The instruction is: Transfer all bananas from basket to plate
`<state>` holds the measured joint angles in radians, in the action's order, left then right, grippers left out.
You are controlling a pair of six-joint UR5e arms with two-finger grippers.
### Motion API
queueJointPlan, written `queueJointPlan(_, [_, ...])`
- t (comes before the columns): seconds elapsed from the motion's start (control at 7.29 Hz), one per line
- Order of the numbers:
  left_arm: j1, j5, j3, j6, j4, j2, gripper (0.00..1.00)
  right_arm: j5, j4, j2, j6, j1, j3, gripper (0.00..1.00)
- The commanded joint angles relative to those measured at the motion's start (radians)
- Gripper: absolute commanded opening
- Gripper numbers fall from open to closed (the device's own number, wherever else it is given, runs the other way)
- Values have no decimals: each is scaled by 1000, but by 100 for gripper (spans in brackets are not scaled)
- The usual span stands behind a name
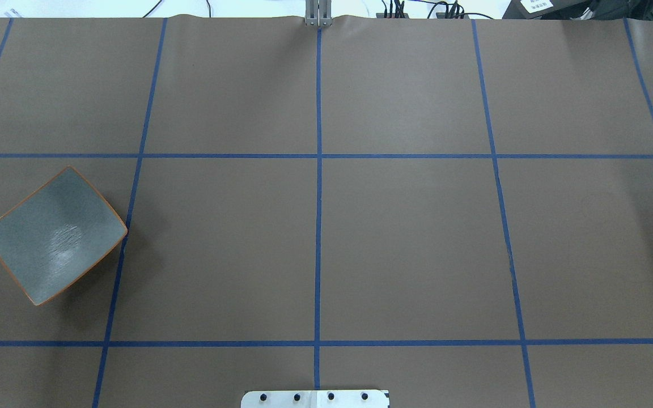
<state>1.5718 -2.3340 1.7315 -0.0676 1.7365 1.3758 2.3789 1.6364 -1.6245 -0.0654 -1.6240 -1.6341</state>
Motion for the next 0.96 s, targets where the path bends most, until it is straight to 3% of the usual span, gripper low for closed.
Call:
queueJointPlan(0.0, [-1,2,-9,-3,1,5,100,6,2,6,-99,-66,17,100])
queueJointPlan(0.55, [-1,-1,-1,-26,1,28,100,107,-12,40,-365,-233,268,100])
queueJointPlan(0.82, [-1,-4,0,-28,1,37,100,145,-249,60,-364,-241,481,100])
